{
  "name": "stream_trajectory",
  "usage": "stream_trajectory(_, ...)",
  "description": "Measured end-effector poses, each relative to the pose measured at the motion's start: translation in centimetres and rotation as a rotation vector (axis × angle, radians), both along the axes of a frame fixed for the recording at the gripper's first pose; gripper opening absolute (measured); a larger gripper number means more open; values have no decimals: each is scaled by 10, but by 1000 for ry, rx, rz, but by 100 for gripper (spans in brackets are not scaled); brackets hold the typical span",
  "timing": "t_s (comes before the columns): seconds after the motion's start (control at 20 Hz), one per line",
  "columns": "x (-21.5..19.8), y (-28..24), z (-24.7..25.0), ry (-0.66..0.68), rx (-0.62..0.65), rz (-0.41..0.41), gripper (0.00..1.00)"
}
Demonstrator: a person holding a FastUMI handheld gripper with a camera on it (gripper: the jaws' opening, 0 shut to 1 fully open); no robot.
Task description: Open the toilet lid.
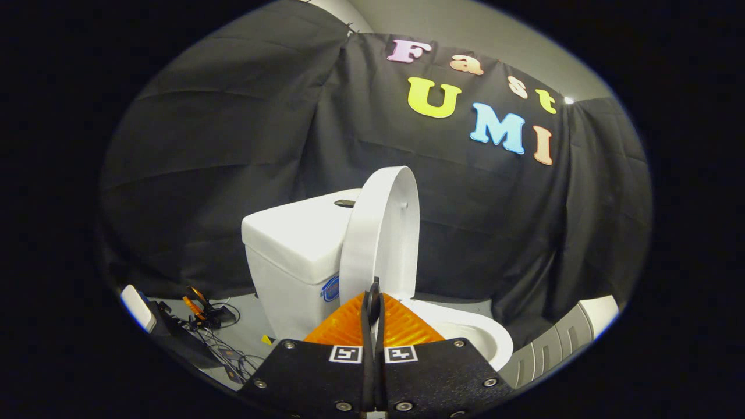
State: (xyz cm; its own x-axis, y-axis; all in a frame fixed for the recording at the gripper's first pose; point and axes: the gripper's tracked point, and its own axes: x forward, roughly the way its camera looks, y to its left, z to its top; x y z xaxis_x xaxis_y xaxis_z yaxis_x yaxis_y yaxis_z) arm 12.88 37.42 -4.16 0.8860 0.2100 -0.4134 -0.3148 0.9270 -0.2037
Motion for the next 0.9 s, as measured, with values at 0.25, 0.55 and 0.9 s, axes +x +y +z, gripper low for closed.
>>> stream_trajectory(0.25, 2, 0, -5, -13, 44, 75, 8)
stream_trajectory(0.55, -4, -17, 28, -77, 102, 153, 94)
stream_trajectory(0.9, -16, -89, 78, -195, 200, 99, 95)
